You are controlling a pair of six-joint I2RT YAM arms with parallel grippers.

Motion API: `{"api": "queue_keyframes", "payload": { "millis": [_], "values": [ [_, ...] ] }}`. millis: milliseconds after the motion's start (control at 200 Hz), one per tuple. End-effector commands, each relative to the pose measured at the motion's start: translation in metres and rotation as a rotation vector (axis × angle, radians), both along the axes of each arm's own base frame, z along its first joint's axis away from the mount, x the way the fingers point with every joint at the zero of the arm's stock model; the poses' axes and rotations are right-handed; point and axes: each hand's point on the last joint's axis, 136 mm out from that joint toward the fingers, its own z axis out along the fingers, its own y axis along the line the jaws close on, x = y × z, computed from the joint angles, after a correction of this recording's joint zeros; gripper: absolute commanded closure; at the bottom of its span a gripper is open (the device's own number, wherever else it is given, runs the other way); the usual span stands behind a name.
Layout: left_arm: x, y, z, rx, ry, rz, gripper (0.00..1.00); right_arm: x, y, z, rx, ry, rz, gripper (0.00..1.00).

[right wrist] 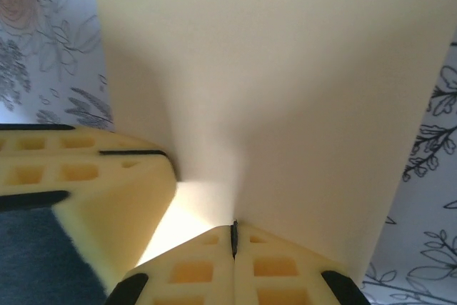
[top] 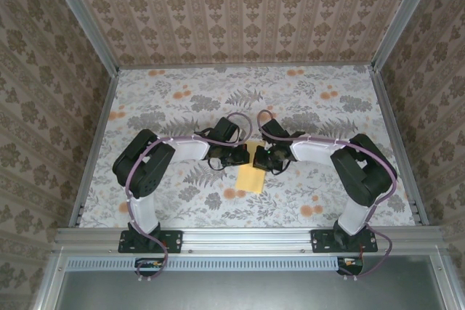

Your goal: Fold a paper plane with a square sheet of paper (pick it up from the middle)

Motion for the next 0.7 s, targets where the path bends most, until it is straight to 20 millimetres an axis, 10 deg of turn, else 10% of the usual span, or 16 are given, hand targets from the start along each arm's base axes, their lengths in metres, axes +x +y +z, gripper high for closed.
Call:
{"api": "queue_keyframes", "payload": {
  "millis": [0, 380, 695],
  "values": [
    [-0.058, 0.078, -0.084, 0.383, 0.215, 0.023, 1.0, -0.017, -0.02, -0.015, -0.052, 0.019, 0.04, 1.0],
    [-0.079, 0.109, -0.105, 0.412, 0.31, 0.073, 1.0, -0.041, -0.065, -0.014, -0.042, -0.005, 0.019, 1.0],
    [-0.075, 0.099, -0.101, 0.395, 0.3, 0.053, 1.0, 0.006, -0.019, 0.05, 0.167, -0.206, 0.072, 1.0]
  ]
}}
